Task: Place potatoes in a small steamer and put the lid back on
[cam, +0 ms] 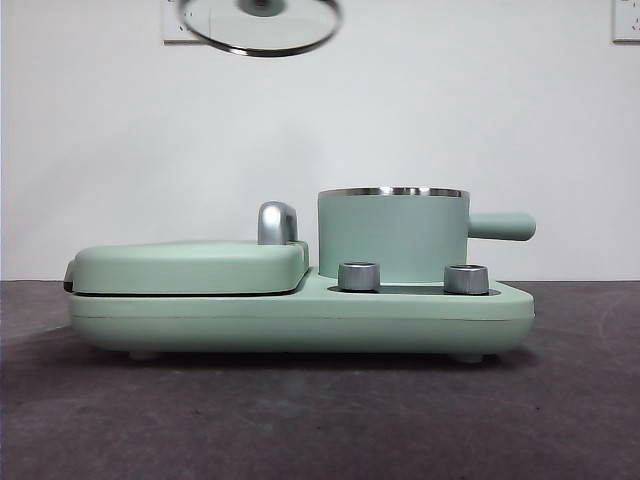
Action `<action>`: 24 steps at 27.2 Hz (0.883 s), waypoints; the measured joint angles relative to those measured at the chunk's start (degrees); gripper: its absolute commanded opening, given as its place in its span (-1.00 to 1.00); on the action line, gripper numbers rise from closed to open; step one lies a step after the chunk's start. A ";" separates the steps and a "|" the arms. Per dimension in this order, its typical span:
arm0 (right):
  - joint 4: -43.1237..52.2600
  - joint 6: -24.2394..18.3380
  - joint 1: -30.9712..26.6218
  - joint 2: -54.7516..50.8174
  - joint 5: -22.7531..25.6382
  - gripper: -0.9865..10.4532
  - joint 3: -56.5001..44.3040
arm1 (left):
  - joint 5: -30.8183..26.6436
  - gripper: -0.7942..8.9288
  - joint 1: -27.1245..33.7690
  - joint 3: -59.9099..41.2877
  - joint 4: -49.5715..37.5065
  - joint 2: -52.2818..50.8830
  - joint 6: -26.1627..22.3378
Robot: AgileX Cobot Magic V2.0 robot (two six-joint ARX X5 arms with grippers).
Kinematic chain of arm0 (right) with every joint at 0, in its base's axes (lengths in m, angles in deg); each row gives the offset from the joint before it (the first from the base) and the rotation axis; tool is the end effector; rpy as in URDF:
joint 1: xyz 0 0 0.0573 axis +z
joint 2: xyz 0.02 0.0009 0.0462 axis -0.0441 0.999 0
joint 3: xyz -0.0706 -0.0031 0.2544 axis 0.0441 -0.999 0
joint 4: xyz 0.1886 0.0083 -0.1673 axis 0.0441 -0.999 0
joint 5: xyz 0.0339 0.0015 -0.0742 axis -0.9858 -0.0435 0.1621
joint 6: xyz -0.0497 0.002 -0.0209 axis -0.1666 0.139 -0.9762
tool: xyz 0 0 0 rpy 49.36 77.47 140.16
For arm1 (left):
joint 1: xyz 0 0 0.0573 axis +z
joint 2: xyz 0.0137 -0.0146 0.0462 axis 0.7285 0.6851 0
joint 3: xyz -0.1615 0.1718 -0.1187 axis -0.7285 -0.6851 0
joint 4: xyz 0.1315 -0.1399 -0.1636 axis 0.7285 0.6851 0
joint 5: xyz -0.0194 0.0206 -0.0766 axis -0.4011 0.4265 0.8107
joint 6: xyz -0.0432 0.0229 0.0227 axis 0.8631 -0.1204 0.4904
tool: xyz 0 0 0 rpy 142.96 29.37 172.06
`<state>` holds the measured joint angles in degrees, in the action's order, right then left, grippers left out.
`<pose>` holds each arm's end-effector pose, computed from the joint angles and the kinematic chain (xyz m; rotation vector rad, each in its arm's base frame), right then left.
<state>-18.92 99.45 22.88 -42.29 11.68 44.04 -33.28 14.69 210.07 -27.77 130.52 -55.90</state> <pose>0.0528 0.0232 0.3707 0.0376 0.5747 0.3248 0.3018 -0.1890 0.4611 0.1368 0.6375 -0.5222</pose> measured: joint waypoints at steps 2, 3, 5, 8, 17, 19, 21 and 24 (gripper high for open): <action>0.07 0.09 0.00 -1.73 0.00 -0.07 -0.98 | 0.00 -0.81 -1.75 -0.20 -1.31 1.09 0.90; 0.11 0.15 0.00 -2.54 0.00 -0.07 -1.40 | 0.00 -0.81 -2.71 -0.24 -1.66 1.90 1.40; 0.15 0.31 0.00 -3.87 0.00 -0.07 -2.01 | 0.00 -0.81 -4.35 -0.33 -2.32 3.63 1.84; 0.15 0.35 0.00 -5.57 0.00 -0.07 -2.62 | 0.00 -0.81 -6.60 -0.68 -4.74 6.75 2.54; 0.20 0.44 0.00 -6.32 0.00 -0.07 -2.62 | -6.62 -0.81 -9.40 -0.90 -10.05 12.22 4.66; 0.20 0.44 0.00 -6.29 0.00 -0.07 -2.62 | -8.57 -0.81 -9.51 -0.90 -11.80 13.00 4.72; 0.20 0.44 0.00 -6.29 0.00 -0.07 -2.62 | -8.76 -0.81 -9.81 -0.90 -12.83 13.38 5.07; 0.20 0.44 0.00 -6.29 -0.02 -0.07 -2.62 | -8.74 -0.81 -10.47 -0.98 -12.94 13.38 6.12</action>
<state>-18.72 99.88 22.88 -48.58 11.65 41.41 -42.02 4.22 209.08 -40.71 143.90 -49.78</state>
